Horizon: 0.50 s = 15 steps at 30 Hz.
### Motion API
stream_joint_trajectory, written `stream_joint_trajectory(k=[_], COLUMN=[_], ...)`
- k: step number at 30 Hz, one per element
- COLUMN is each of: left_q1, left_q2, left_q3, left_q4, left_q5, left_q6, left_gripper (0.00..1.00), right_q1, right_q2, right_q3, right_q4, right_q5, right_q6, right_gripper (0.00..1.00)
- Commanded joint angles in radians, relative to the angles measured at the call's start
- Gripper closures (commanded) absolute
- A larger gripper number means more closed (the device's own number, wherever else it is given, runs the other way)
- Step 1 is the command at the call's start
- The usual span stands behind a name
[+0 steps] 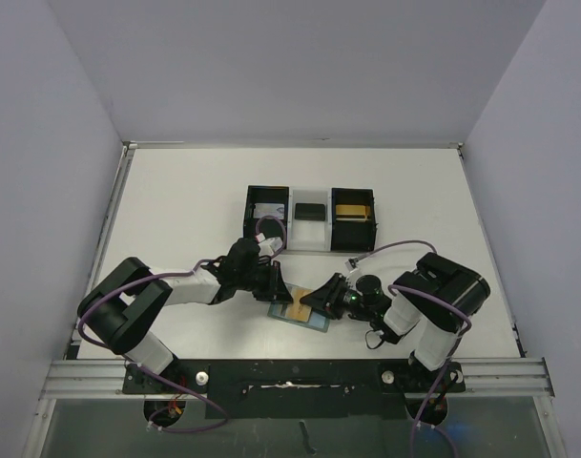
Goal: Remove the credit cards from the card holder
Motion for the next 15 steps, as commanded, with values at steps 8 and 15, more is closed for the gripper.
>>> stream_joint_trajectory(k=[8, 15], left_q1=[-0.002, -0.002], left_q2=[-0.006, -0.017], left_q3=[-0.026, -0.009], left_q4=[0.022, -0.013], left_q5=[-0.008, -0.035], left_q6=[0.018, 0.028], left_gripper=[0.92, 0.92], right_q1=[0.005, -0.003], right_q2=[0.139, 0.04], right_q3=[-0.034, -0.041], right_q4=[0.312, 0.186], right_q5=[-0.045, -0.041], right_q6=[0.04, -0.01], right_gripper=[0.92, 1.0])
